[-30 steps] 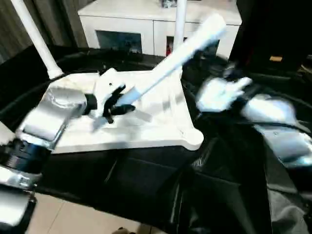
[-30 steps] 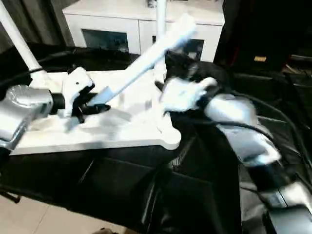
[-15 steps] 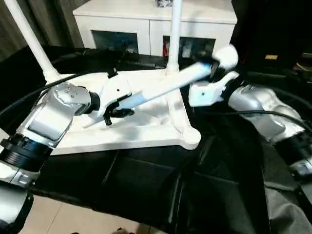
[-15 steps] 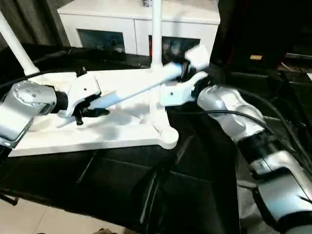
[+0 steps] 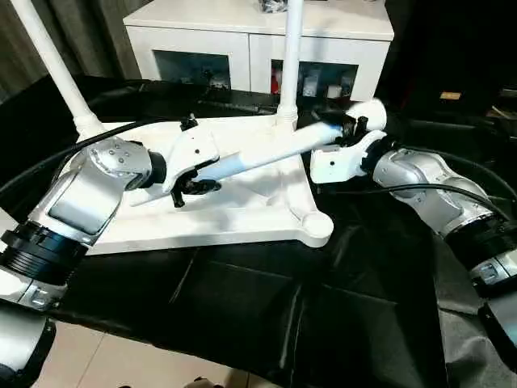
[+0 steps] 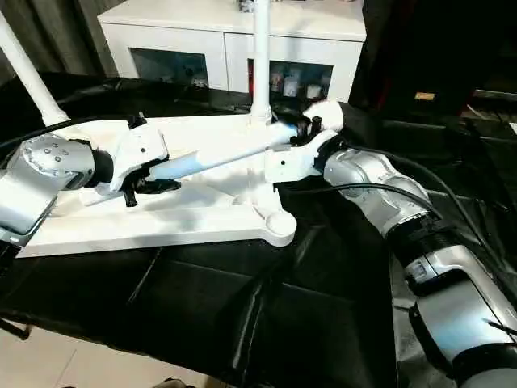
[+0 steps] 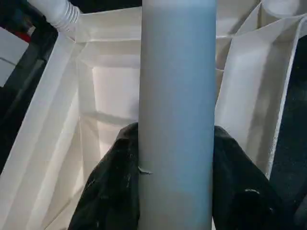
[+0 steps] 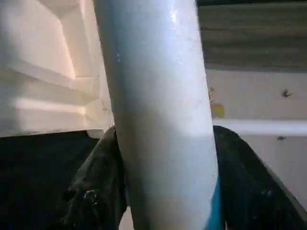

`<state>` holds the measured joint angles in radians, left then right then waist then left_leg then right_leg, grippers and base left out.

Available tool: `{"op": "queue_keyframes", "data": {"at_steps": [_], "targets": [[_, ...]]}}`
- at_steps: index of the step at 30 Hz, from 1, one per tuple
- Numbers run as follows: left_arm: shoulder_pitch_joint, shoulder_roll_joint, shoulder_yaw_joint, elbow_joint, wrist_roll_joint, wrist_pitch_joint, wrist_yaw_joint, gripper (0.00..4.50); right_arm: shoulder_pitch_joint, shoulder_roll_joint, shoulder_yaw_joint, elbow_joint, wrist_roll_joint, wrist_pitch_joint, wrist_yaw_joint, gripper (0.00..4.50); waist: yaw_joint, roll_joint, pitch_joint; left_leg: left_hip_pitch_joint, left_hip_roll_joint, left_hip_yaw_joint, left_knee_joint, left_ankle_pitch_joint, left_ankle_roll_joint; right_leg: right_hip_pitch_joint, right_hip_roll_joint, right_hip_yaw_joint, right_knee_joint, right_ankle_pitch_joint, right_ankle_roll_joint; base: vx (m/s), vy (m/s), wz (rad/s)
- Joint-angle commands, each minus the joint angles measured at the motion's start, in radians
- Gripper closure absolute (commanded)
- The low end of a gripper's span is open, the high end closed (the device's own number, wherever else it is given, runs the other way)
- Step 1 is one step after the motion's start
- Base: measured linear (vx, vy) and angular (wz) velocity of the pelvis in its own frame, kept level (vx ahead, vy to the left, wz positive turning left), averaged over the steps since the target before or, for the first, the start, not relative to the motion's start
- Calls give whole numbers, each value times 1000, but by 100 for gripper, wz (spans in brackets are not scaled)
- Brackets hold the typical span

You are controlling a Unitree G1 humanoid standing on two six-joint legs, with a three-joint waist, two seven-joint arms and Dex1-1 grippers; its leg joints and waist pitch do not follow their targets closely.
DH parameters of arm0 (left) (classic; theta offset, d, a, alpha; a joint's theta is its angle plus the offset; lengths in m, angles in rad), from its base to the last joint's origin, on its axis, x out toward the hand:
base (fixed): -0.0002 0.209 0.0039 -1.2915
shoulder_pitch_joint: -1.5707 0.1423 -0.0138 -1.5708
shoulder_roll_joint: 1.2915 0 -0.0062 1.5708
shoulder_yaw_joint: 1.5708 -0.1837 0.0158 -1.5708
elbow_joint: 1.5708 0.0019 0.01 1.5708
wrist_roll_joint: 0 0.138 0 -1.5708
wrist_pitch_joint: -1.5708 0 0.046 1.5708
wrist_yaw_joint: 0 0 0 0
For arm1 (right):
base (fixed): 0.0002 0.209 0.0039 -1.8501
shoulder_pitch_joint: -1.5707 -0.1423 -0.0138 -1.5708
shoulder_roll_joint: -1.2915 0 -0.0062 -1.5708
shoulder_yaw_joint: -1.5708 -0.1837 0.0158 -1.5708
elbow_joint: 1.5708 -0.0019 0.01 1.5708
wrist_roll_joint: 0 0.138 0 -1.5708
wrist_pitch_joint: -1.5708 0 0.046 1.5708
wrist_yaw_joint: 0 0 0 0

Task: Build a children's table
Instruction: Insert table leg to table base

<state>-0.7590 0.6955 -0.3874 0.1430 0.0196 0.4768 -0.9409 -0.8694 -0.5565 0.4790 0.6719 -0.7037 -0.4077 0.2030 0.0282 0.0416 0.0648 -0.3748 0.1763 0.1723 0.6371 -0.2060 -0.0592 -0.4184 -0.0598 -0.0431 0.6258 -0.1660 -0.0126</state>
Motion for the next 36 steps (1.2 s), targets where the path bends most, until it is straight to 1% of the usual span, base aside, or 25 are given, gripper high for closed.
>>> {"op": "queue_keyframes", "data": {"at_steps": [1, 3, 5, 9, 10, 11, 12, 13, 14, 15, 17, 18, 19, 20, 21, 23, 24, 26, 27, 28, 30, 32, 33, 34, 36], "targets": [[-45, 1, 34, 0, 7, -13, 11, 293, -5, 6, 7, 17, 12, -14, 21, 238, -6, -9, -79, 5, 29, -7, -67, -156, 27, 67, -58, 41, -59, -156, -266, 0, 0, 0], [-46, -5, 45, 4, 15, -26, 36, 293, -3, 7, 7, 23, 14, -14, 31, 246, -5, -10, -80, 5, 29, -7, -66, -152, 29, 67, -58, 41, -58, -152, -265, 0, 0, 0], [-54, -16, 69, 16, 16, -30, 65, 237, -2, 8, 6, 31, 16, -15, 33, 251, -5, -9, -80, 4, 29, -8, -66, -146, 31, 68, -58, 41, -57, -143, -266, 0, 0, 0], [-62, -31, 122, 19, -18, -40, 76, 220, -1, 11, -3, 46, 25, -13, 42, 254, -6, -9, -81, 5, 28, -6, -65, -150, 33, 68, -57, 40, -57, -136, -274, 0, 0, 0], [-66, -39, 150, 18, -35, -52, 86, 199, 0, 12, -8, 51, 31, -12, 47, 260, -5, -9, -81, 6, 28, -7, -65, -155, 33, 67, -57, 40, -59, -145, -274, 0, 0, 0], [-67, -41, 158, 18, -39, -54, 89, 199, 1, 12, -10, 52, 33, -11, 50, 260, -5, -6, -80, 7, 29, -7, -66, -160, 32, 66, -57, 40, -59, -150, -272, 0, 0, 0], [-76, -54, 196, 11, -68, -38, 103, 187, 3, 13, -14, 56, 39, -7, 55, 262, -6, -8, -80, 6, 29, -7, -66, -164, 31, 67, -56, 40, -58, -153, -271, 0, 0, 0], [-107, -86, 286, 1, -144, -5, 126, 181, 13, 17, -29, 64, 62, 4, 72, 263, -5, -11, -80, 6, 29, -6, -66, -160, 31, 67, -58, 41, -58, -144, -274, 0, 0, 0], [-110, -89, 296, 1, -153, -2, 128, 179, 14, 17, -31, 65, 66, 5, 74, 264, -5, -13, -81, 5, 27, -5, -65, -153, 33, 69, -57, 41, -56, -133, -279, 0, 0, 0], [-139, -114, 382, 20, -217, -12, 162, 179, 24, 19, -44, 76, 83, 11, 76, 264, -3, -13, -81, 5, 27, -6, -64, -149, 37, 69, -56, 40, -56, -131, -279, 0, 0, 0], [-147, -120, 419, 47, -232, -57, 189, 179, 29, 23, -55, 80, 100, 15, 81, 264, 0, -12, -83, 6, 23, -4, -62, -145, 42, 68, -56, 40, -57, -125, -292, 0, 0, 0], [-148, -120, 421, 49, -232, -60, 191, 179, 30, 23, -56, 80, 101, 15, 81, 264, 2, -8, -83, 10, 25, -3, -60, -166, 40, 64, -53, 39, -60, -116, -301, 0, 0, 0], [-157, -136, 481, 103, -246, -127, 251, 179, 43, 34, -90, 81, 156, 26, 98, 265, -3, -6, -82, 3, 26, -7, -63, -162, 41, 70, -53, 35, -56, -104, -296, 0, 0, 0], [-160, -142, 502, 120, -254, -148, 271, 179, 46, 37, -100, 81, 171, 28, 102, 265, -8, -16, -79, 1, 26, -8, -64, -177, 38, 73, -53, 34, -58, -116, -284, 0, 0, 0], [-161, -146, 514, 130, -259, -161, 282, 179, 48, 38, -105, 81, 179, 29, 104, 266, -9, -18, -81, 2, 25, -9, -63, -176, 38, 74, -52, 34, -57, -115, -283, 0, 0, 0], [-169, -177, 601, 182, -296, -205, 374, 179, 71, 58, -157, 73, 264, 47, 136, 266, -11, -19, -79, 1, 23, -4, -61, -175, 52, 71, -53, 37, -60, -138, -282, 0, 0, 0], [-170, -193, 663, 225, -289, -221, 478, 179, 100, 83, -215, 52, 351, 81, 176, 266, -11, -19, -79, 2, 23, -4, -60, -180, 56, 70, -53, 37, -61, -149, -279, 0, 0, 0], [-164, -192, 680, 252, -266, -235, 541, 179, 126, 102, -254, 24, 409, 112, 207, 266, -13, -21, -81, 3, 25, -7, -62, -182, 65, 69, -51, 34, -62, -171, -263, 0, 0, 0], [-160, -191, 681, 256, -264, -234, 550, 179, 133, 108, -265, 14, 427, 123, 215, 266, -11, -18, -79, 7, 27, -7, -63, -186, 65, 65, -54, 35, -65, -182, -259, 0, 0, 0], [-143, -192, 675, 267, -247, -238, 568, 179, 156, 135, -309, -30, 504, 165, 237, 266, -13, -15, -81, 5, 29, -9, -65, -179, 64, 66, -54, 34, -63, -176, -263, 0, 0, 0], [-128, -194, 666, 273, -232, -243, 573, 179, 171, 157, -345, -71, 569, 207, 251, 266, -13, -16, -80, 6, 32, -10, -68, -177, 71, 66, -54, 34, -64, -163, -265, 0, 0, 0], [-96, -205, 645, 277, -203, -252, 576, 179, 193, 208, -423, -171, 742, 317, 284, 266, -9, -10, -82, 8, 38, -13, -71, -166, 74, 65, -58, 35, -61, -131, -272, 0, 0, 0], [-94, -206, 644, 277, -202, -253, 575, 179, 194, 211, -428, -177, 754, 324, 287, 266, -9, -11, -83, 8, 38, -13, -71, -162, 76, 66, -59, 36, -60, -120, -275, 0, 0, 0], [-57, -235, 613, 233, -234, -233, 505, 179, 216, 243, -474, -288, 926, 441, 352, 266, -6, -12, -84, 10, 38, -12, -71, -150, 81, 66, -59, 36, -59, -98, -283, 0, 0, 0], [-30, -259, 586, 186, -273, -202, 445, 179, 235, 256, -498, -368, 1037, 527, 404, 266, 6, -10, -83, 11, 45, -13, -74, -134, 91, 67, -66, 38, -57, -77, -290, 0, 0, 0]]}}
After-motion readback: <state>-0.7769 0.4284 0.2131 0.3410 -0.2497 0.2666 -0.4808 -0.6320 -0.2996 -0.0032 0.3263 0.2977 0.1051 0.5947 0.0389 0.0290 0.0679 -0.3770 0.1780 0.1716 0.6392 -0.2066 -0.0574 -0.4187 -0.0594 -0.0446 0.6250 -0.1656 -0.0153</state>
